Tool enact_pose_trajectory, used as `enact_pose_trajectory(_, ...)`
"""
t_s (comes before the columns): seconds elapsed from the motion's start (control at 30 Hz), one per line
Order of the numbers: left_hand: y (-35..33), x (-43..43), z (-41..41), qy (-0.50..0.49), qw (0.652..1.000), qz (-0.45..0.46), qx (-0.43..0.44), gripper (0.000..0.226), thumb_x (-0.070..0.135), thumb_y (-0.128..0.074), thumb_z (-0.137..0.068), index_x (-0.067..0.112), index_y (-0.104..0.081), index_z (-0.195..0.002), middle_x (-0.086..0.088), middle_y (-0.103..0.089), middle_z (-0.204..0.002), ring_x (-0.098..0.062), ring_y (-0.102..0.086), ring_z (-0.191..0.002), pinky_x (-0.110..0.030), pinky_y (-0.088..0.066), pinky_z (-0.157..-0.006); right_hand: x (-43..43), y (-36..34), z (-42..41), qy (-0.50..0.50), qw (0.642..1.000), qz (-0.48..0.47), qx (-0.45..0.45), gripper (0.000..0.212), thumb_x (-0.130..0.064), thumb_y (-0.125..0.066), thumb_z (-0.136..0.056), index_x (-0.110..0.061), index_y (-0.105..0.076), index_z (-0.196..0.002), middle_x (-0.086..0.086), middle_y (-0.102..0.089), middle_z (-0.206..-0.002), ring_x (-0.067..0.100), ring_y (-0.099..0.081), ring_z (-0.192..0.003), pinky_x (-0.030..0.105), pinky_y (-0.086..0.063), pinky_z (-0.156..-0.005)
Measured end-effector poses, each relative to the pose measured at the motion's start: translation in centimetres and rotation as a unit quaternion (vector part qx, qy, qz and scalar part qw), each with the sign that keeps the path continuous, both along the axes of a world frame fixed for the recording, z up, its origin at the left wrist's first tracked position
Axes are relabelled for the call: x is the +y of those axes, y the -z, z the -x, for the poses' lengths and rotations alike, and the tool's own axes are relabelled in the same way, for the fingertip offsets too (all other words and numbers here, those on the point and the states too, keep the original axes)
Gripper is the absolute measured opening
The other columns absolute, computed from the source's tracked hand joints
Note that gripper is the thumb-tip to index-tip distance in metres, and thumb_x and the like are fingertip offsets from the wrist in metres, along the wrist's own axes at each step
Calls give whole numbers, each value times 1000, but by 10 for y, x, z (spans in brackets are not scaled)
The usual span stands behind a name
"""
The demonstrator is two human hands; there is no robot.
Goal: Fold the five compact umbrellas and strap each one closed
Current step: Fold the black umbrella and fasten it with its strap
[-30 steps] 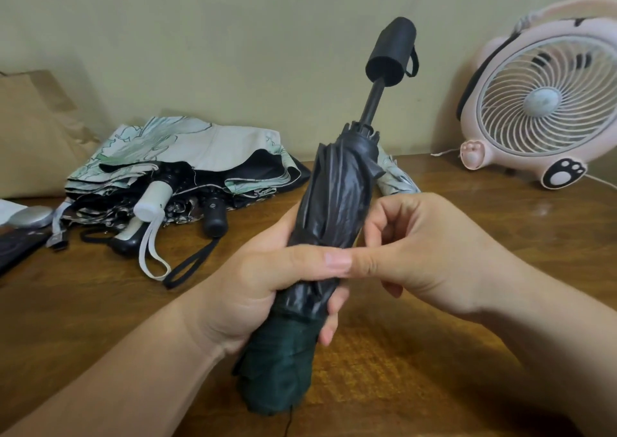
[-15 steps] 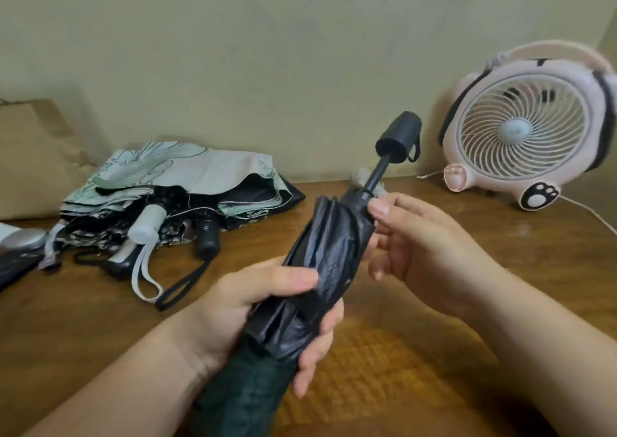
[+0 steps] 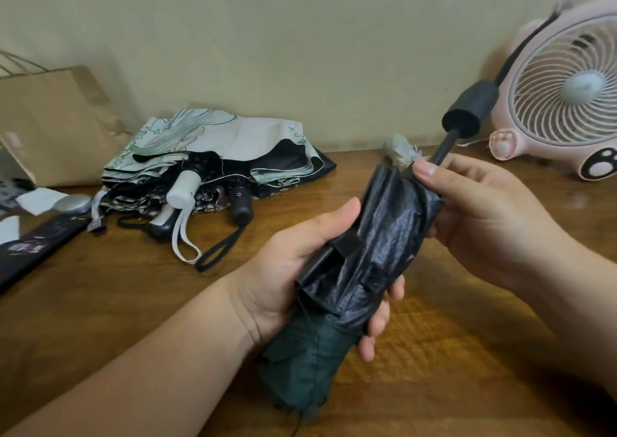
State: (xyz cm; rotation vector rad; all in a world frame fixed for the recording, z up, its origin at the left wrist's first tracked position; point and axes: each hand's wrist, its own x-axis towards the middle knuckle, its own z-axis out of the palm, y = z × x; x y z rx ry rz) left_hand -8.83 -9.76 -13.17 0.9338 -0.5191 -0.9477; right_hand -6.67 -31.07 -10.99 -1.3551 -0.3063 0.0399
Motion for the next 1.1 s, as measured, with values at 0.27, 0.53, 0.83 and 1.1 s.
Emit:
enact_pose_trajectory(0.27,-4,-10,6,-199,973,-108,-56,60,57,-78,-79,11,-51,-106,-23,-49,-83,-29,-52,-57,-32,-51,-52,-4,-22,27,303,858,317,-267,36,-55,-71,-88,-20,-66,-80,-1,-62,-64,12,-56,-55,20,-43,-48)
enact_pose_trajectory(0.53,-12,-21,14,-359,916,-145,-105,50,57,-75,-77,28,-67,-117,-13,-72,-89,-28,-67,-61,-36,-53,-50,21,-12,44,-13,968,217,-123,12,-9,-81,-79,-2,-71,-81,4,-67,-57,13,-61,-45,23,-48,-41)
enact_pose_trajectory(0.83,-3,-11,7,-226,944,-163,-178,77,0,-87,-67,11,-53,-135,-16,-71,-104,-22,-67,-74,-35,-53,-59,9,-23,34,-92,972,217,18,4,5,-71,-85,6,-72,-89,15,-73,-73,22,-69,-56,24,-57,-55)
enact_pose_trajectory(1.1,-4,-12,6,-265,926,-205,-172,66,-1,-77,-60,15,-57,-121,-10,-64,-83,-26,-64,-63,-39,-54,-59,8,-19,31,-104,974,202,-22,8,-2,-69,-90,6,-69,-93,18,-75,-79,27,-73,-71,32,-61,-69)
